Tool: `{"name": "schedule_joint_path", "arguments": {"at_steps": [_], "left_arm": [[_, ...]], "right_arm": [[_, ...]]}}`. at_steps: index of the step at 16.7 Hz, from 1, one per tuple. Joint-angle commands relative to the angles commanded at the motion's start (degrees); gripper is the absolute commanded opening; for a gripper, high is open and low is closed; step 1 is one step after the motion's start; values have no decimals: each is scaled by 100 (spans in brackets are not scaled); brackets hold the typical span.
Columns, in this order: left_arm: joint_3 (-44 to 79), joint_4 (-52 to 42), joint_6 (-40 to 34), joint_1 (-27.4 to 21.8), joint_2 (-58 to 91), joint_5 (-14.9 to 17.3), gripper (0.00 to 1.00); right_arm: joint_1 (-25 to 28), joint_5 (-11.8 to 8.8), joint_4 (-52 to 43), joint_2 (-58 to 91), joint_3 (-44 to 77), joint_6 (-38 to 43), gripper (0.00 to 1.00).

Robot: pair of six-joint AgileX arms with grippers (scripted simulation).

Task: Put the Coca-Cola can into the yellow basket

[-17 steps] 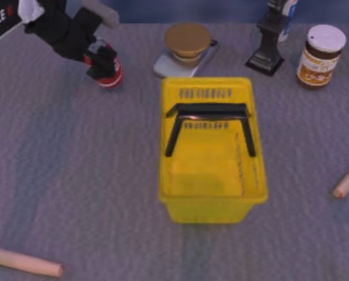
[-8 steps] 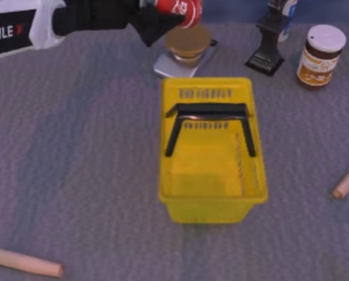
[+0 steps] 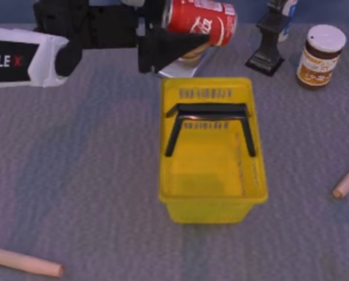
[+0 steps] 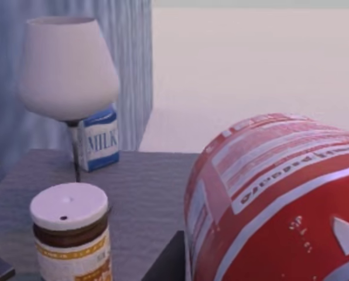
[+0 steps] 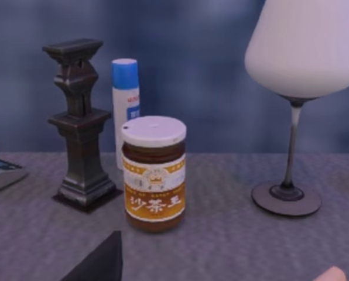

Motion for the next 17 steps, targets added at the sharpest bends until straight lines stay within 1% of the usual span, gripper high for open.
{"name": "schedule_joint_path", "arguments": {"at_steps": [2,9,11,15,17], "left_arm": [[-167,204,-101,-28,-85,156,0],[-184,306,-93,7,24,167,0],[-266,644,-94,29,291,176,0],[-519,1743,-106,91,986,184,0],[-632,2035,-126,113,1231,181,0]], "right_arm": [[0,0,0,0,0,0,100],[0,0,0,0,0,0,100],[0,0,0,0,0,0,100],[0,0,0,0,0,0,100],[0,0,0,0,0,0,100]]}}
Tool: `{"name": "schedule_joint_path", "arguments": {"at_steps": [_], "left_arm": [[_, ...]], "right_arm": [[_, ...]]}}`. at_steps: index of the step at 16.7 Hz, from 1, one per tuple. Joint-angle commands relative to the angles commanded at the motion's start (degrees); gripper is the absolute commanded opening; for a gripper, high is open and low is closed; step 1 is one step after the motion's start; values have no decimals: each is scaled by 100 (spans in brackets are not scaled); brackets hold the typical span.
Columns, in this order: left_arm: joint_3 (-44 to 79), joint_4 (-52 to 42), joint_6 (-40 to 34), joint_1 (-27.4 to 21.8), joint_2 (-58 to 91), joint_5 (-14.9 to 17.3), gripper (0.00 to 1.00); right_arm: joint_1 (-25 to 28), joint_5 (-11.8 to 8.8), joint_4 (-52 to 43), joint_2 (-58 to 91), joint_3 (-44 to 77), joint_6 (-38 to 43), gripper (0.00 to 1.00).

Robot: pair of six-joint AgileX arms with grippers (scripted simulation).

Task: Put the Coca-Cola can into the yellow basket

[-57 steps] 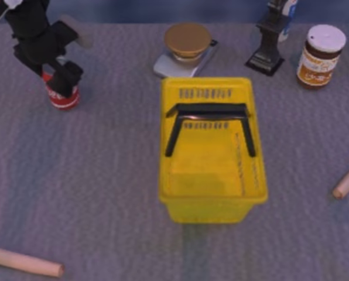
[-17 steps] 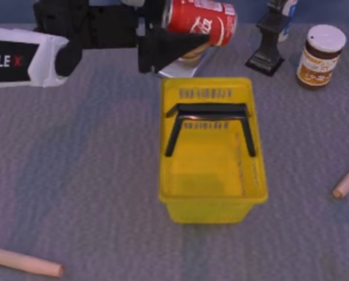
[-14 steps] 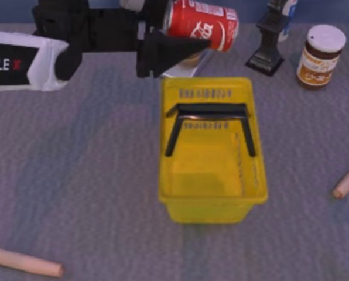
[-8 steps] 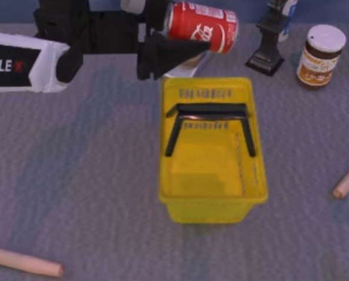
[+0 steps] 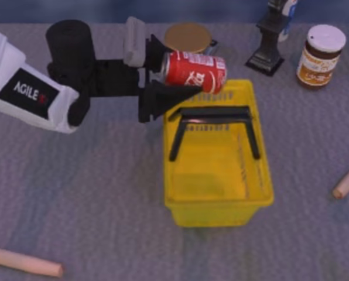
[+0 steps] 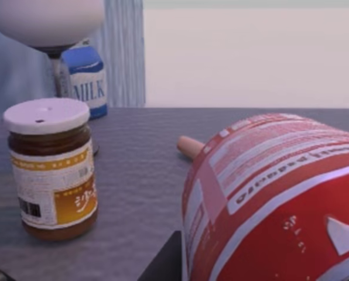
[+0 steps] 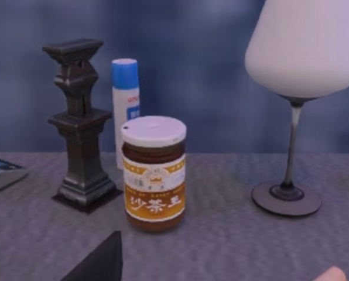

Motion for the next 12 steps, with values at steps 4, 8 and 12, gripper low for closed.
{"name": "schedule_joint_path", "arguments": {"at_steps": [4,8,12], "left_arm": [[-28,59,-6,5,53,-2,0],[-28,59,-6,5,53,-2,30],[-28,59,-6,5,53,-2,60]], "right_arm": [[0,0,0,0,0,0,100],[0,0,0,0,0,0,100],[0,0,0,0,0,0,100]]}}
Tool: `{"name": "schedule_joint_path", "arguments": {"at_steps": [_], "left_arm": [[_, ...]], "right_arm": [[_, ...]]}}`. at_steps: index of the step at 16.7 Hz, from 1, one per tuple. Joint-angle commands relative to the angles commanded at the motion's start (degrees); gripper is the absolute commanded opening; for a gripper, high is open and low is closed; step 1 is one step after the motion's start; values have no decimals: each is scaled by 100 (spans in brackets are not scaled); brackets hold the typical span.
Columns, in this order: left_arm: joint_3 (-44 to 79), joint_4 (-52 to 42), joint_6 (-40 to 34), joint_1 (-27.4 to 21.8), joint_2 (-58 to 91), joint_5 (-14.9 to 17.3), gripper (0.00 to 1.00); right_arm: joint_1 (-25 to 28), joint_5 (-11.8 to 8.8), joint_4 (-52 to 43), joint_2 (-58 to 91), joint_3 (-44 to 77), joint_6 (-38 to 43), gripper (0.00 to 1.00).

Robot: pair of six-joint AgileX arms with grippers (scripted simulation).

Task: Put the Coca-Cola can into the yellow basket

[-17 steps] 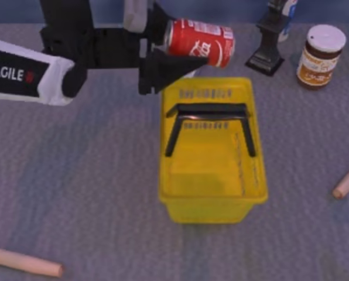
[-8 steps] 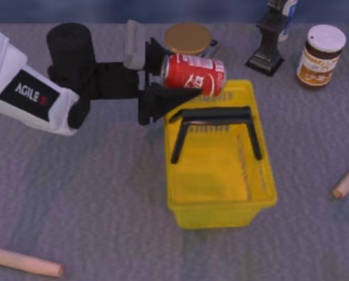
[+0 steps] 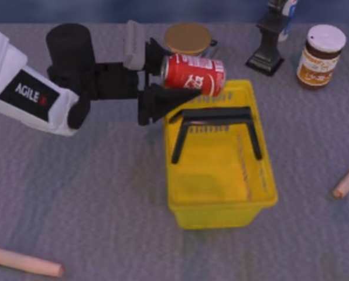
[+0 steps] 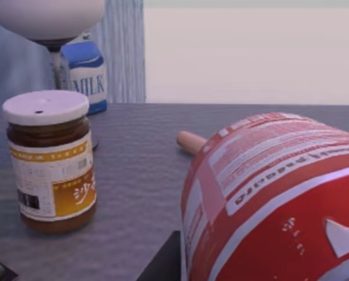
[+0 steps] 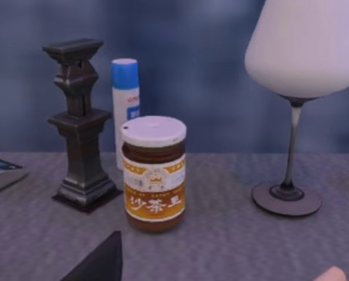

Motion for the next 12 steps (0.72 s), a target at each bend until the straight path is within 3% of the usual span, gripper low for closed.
{"name": "schedule_joint_path", "arguments": {"at_steps": [5,12], "left_arm": [[0,0,0,0,0,0,98],[0,0,0,0,0,0,100]], "right_arm": [[0,0,0,0,0,0,100],[0,0,0,0,0,0,100]]}}
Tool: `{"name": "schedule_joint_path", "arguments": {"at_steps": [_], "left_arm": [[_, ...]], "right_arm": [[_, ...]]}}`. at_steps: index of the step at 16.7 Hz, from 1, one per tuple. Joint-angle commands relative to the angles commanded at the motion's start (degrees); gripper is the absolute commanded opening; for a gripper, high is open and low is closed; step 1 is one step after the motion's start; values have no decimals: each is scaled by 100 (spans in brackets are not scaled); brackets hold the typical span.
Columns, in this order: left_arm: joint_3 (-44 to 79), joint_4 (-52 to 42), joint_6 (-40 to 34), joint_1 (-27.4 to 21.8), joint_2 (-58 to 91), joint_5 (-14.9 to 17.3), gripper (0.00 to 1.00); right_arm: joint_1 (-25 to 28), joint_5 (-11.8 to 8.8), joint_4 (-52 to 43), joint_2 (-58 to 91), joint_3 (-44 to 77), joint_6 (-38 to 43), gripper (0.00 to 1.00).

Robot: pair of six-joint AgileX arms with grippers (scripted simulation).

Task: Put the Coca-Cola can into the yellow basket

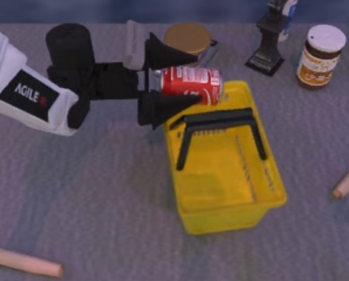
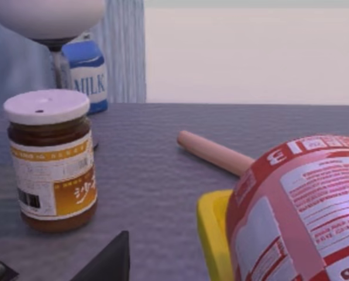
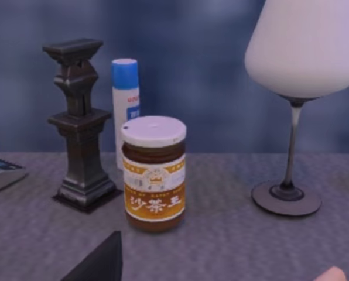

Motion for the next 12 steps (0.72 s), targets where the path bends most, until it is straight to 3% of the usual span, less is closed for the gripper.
{"name": "schedule_joint_path", "arguments": {"at_steps": [4,6,9,12], "left_arm": [[-9,-34,-16,-4,-72,-46,100],[-98,-162,-120,73,-367,-226,100],[-401,-545,-373,284,-1263,-751,100],[-939,-1134,-649,567,-2691,-1541,100]], "right_arm": [[28,-5,-53,57,57,-37,100],[161,-22,-312,340,339,-216,100],[487,-44,-1002,1178,1174,-690,100],[921,-44,-1984,2540,2514,-1357,100]]}}
